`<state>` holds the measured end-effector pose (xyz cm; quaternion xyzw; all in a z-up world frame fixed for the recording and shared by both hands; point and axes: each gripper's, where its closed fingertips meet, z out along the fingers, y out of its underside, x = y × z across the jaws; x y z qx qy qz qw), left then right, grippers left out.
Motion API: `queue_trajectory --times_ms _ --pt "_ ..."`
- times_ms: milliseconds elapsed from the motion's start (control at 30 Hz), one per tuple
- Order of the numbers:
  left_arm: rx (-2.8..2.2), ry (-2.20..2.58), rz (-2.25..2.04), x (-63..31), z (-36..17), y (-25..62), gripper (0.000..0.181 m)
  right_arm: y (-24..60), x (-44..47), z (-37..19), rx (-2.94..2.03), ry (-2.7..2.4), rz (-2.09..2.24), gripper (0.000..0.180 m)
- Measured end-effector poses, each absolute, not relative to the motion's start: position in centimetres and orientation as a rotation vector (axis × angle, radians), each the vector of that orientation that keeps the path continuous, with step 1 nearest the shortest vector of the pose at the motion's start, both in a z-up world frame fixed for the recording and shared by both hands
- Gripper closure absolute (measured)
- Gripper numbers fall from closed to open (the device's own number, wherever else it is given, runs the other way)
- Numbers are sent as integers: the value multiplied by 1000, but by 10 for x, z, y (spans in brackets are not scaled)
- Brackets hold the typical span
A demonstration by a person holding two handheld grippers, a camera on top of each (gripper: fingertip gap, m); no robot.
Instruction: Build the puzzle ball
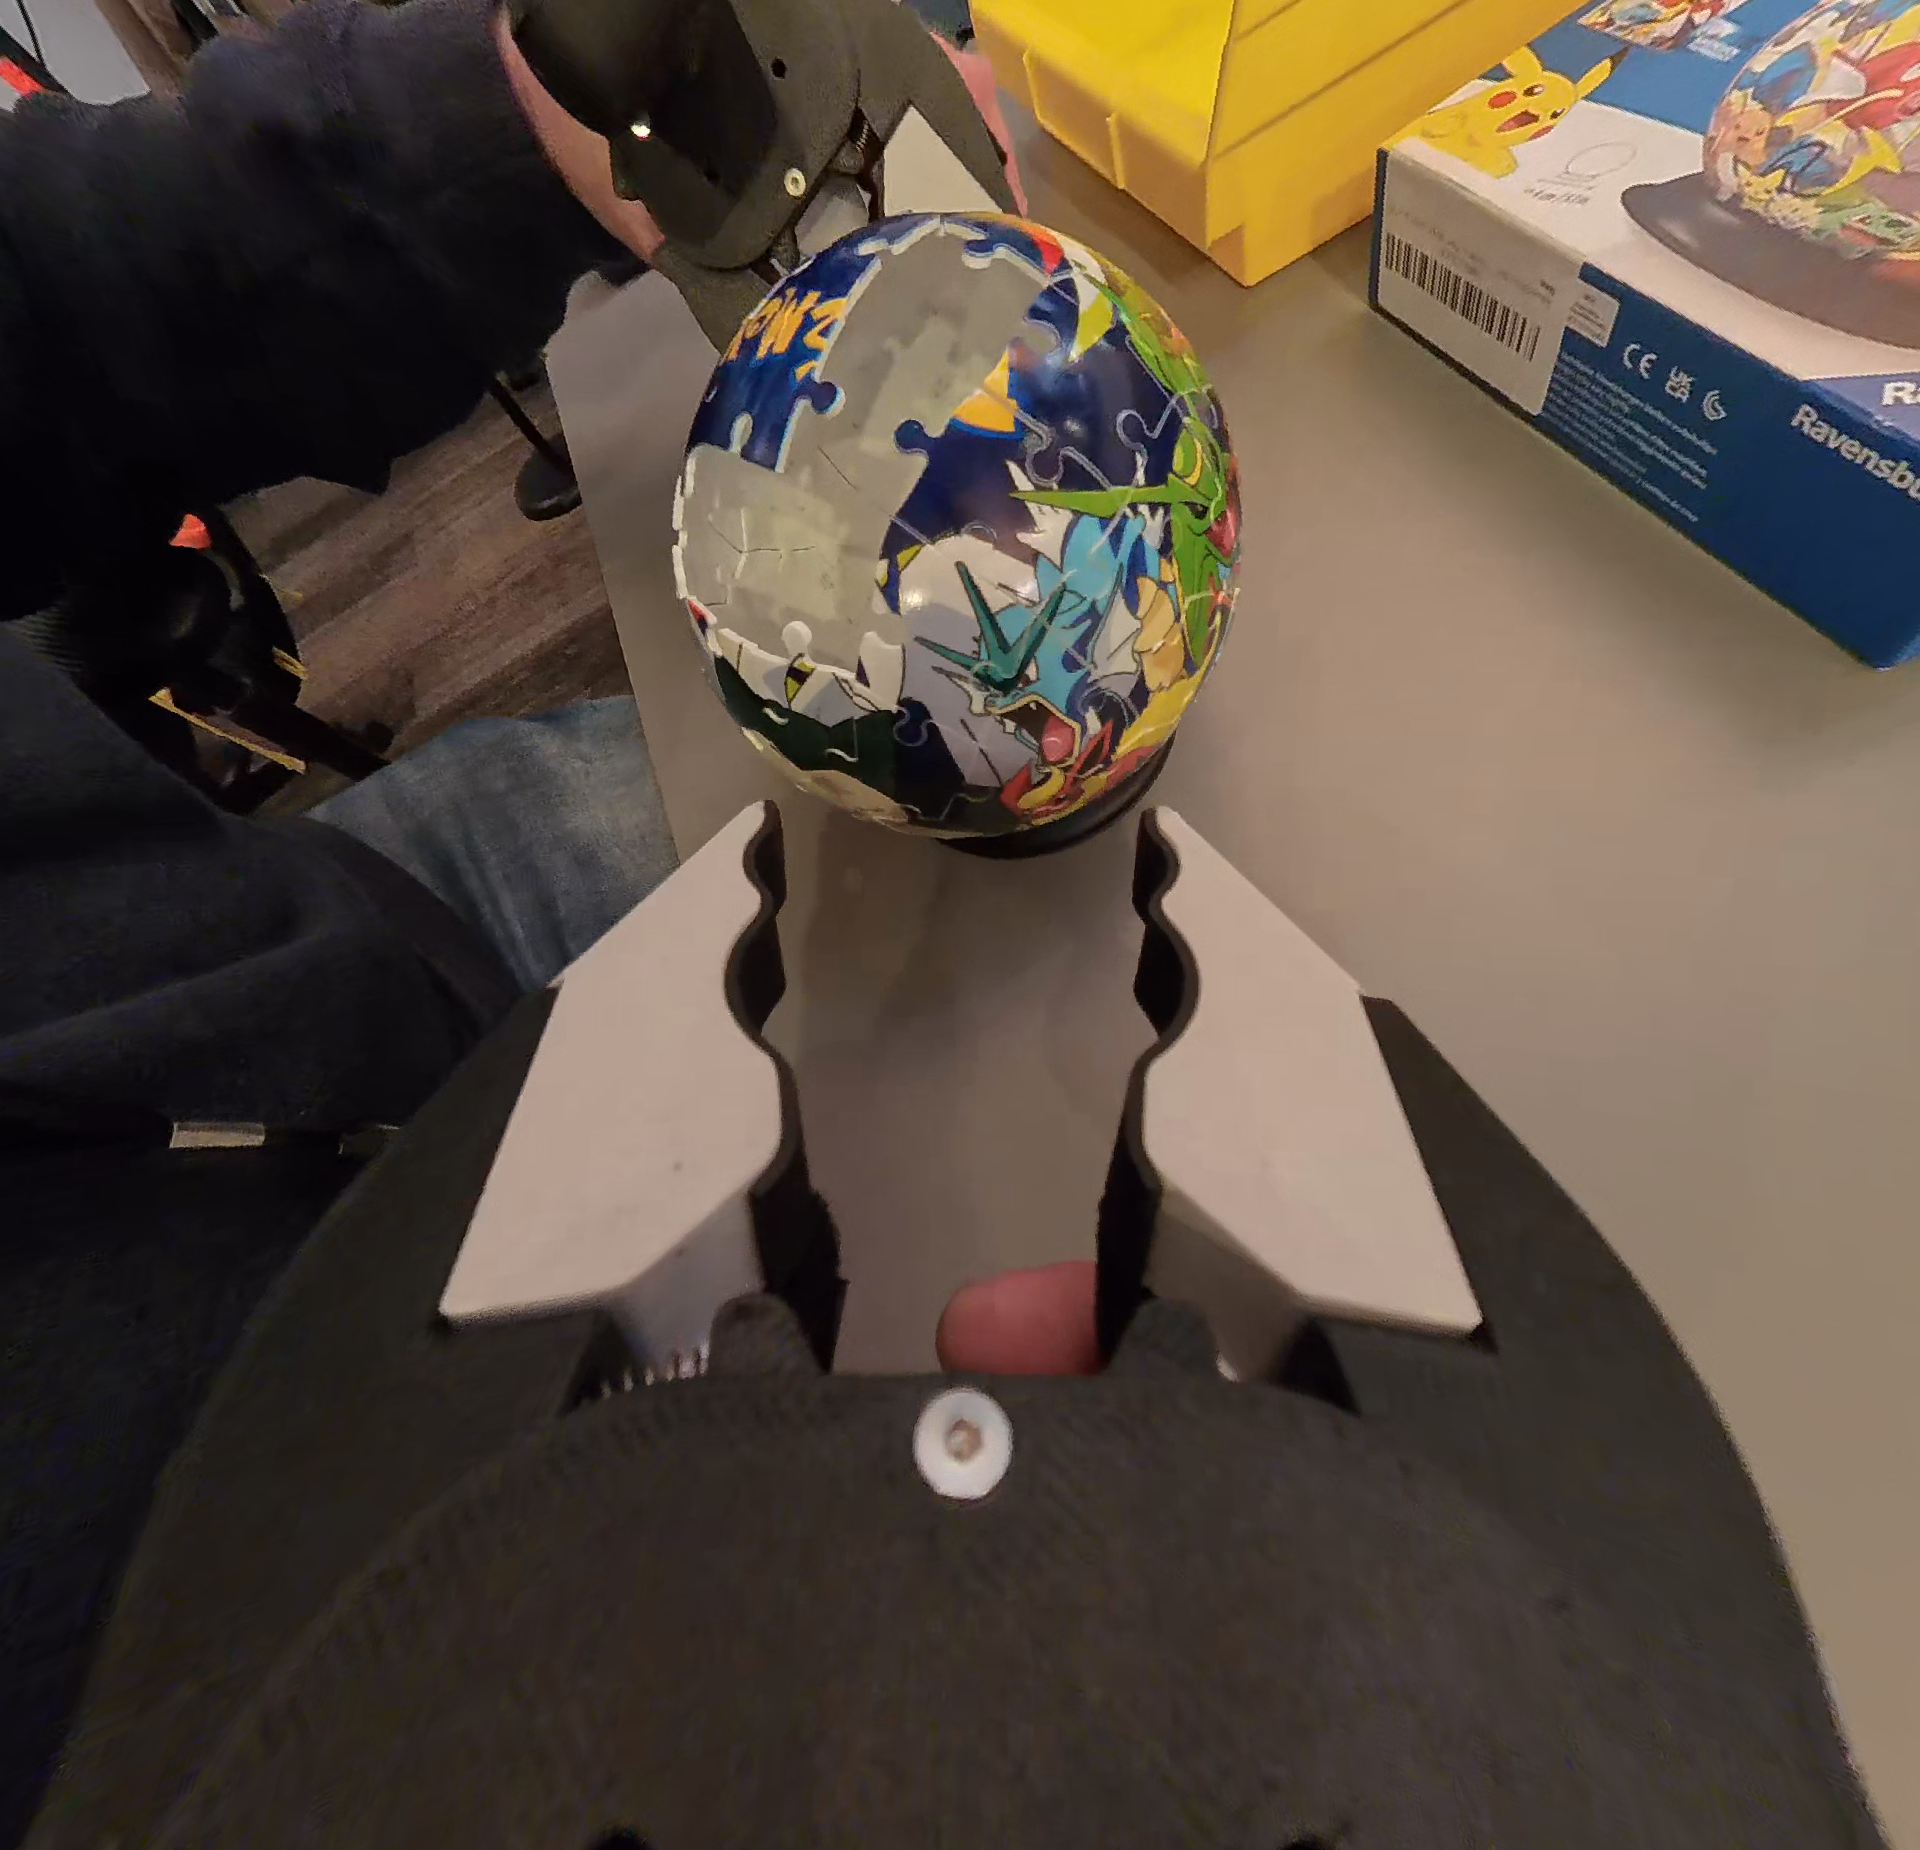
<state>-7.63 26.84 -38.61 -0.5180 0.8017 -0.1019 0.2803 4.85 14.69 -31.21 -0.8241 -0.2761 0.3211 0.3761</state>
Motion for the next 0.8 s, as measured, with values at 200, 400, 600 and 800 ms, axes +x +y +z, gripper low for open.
queue_trajectory --times_ms 200,400,600,800 --pt "-1385 2168 -302 -78 -392 269 172 147 49 -309 -2091 -695 824 113" --pt "-1371 2096 -311 -77 -383 275 178 147 53 -305 -2071 -689 825 114" --pt "-1448 1890 -544 -73 -354 274 179 150 54 -296 -2040 -696 812 116" --pt "-1518 1535 -970 -74 -296 274 179 159 52 -270 -1974 -730 787 119"
